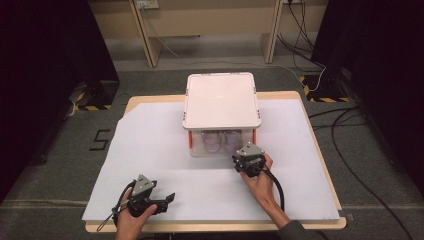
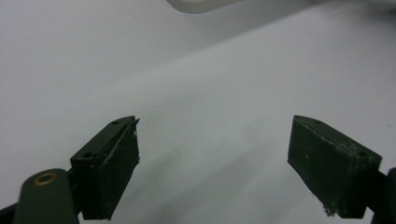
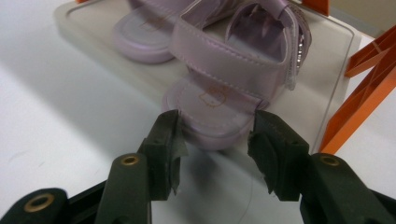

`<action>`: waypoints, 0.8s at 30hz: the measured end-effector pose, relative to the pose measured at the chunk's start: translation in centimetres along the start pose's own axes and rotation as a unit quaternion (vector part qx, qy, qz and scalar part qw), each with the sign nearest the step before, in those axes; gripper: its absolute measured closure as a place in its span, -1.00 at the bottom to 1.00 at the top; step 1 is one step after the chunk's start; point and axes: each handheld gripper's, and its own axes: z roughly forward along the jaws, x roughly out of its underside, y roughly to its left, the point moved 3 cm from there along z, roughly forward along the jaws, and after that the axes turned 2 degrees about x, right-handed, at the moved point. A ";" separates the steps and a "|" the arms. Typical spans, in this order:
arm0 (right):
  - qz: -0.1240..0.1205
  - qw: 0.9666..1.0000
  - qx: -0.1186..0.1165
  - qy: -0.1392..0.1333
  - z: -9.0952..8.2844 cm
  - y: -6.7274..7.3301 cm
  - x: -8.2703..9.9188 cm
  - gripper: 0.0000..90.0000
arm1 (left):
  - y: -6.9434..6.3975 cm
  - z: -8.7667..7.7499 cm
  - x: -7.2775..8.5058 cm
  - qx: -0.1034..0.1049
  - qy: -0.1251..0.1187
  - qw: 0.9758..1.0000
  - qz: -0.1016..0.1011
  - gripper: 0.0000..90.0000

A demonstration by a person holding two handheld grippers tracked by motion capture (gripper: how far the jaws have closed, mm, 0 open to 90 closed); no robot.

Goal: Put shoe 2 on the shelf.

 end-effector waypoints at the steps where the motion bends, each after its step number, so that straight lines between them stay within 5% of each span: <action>1: 0.007 1.000 -0.006 -0.001 0.3 -0.1 -0.1 0.18 | 0.0 0.0 0.0 0.000 0.000 1.000 0.001 -0.64; 24: 0.024 1.000 0.006 -0.003 2.2 -0.9 -1.0 0.01 | 0.0 0.0 0.0 -0.001 0.001 1.000 0.003 -0.64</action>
